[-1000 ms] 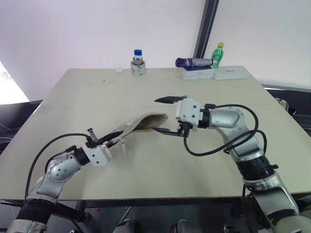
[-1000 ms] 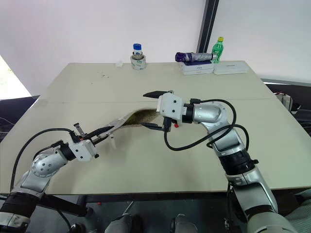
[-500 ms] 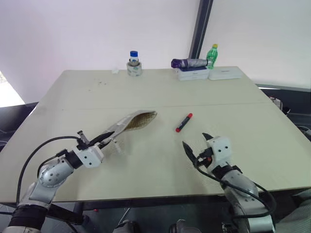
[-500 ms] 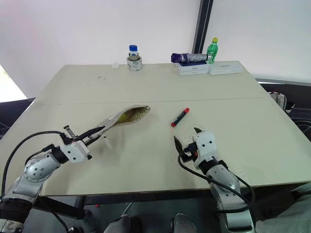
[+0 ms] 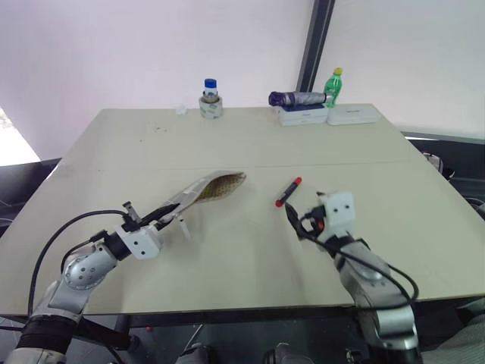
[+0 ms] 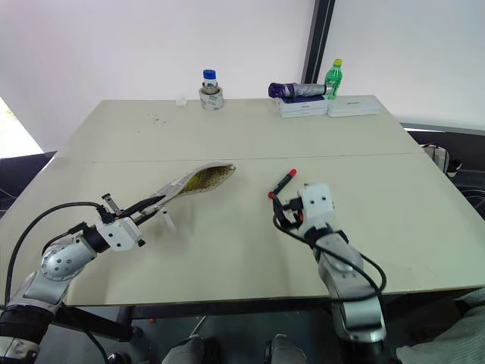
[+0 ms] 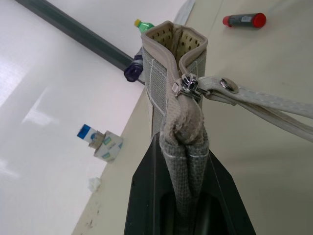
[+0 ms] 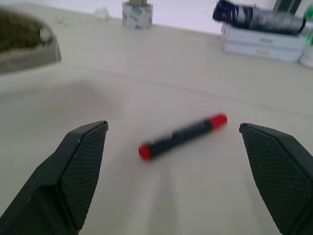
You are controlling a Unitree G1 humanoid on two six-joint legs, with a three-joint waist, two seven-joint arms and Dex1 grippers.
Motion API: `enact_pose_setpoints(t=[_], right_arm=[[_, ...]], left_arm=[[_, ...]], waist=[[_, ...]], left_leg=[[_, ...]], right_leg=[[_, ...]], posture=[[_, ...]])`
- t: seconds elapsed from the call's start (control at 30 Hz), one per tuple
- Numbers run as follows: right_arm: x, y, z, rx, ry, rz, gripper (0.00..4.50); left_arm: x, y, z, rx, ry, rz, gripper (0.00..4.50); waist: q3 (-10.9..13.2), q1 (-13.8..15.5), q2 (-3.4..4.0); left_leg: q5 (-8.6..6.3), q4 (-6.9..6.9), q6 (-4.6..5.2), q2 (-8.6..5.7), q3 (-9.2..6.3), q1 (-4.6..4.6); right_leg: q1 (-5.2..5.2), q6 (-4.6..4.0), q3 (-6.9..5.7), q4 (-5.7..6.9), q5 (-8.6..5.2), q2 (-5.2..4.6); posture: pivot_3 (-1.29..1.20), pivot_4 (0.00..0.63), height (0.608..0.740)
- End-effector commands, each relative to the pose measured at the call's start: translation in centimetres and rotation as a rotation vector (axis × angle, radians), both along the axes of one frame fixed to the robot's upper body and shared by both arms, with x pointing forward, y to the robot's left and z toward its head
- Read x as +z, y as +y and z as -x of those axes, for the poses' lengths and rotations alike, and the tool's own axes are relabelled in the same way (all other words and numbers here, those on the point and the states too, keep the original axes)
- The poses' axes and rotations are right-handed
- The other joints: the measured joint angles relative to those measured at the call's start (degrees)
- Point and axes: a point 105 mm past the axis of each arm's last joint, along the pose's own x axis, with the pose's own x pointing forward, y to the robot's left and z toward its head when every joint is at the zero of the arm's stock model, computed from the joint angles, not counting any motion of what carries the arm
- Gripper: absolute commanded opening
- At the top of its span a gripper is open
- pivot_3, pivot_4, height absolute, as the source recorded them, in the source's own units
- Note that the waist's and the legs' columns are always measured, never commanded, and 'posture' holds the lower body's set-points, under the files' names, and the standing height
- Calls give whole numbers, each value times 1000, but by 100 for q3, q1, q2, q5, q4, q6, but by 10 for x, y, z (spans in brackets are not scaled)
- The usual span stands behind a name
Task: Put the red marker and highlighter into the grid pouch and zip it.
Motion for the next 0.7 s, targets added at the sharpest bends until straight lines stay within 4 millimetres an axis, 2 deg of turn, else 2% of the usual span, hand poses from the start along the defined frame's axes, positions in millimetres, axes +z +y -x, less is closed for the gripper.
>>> enact_pose_setpoints(t=[0.03, 0.13, 0.3, 0.4, 0.7], right_arm=[[-5, 5, -28, -92, 97, 2, 4472], [-9, 2, -48, -156, 180, -51, 4472], [-13, 4, -74, -233, 262, -96, 4472], [-15, 3, -80, -265, 281, -70, 4472], [-44, 24, -80, -255, 390, -34, 4472]], left_arm=[[13, -1, 0, -6, -58, -1, 0], [16, -2, -2, 2, -65, 21, 0], [10, -3, 1, -2, -42, 8, 0], [10, -2, 3, 2, -42, 14, 0], [10, -5, 3, -2, -44, 9, 0]], waist=[[0, -3, 0], [0, 42, 0], [1, 31, 1], [1, 22, 1], [1, -53, 1]], left_leg=[[0, 1, 0, 1, -1, 0], [6, 0, -8, -2, 3, -5], [14, -2, -22, -5, 19, -15], [14, -4, -23, -4, 20, -13], [14, -8, -25, -3, 19, -13]], right_leg=[[1, 0, 0, 2, 0, 0], [-2, 0, 0, 2, 0, -2], [-8, 3, 2, -7, -1, -6], [-10, 4, 1, -4, -1, -5], [-10, 4, 2, -3, -1, -6]], posture=[[0, 150, 738], [0, 150, 738], [0, 150, 738], [0, 150, 738], [0, 150, 738]])
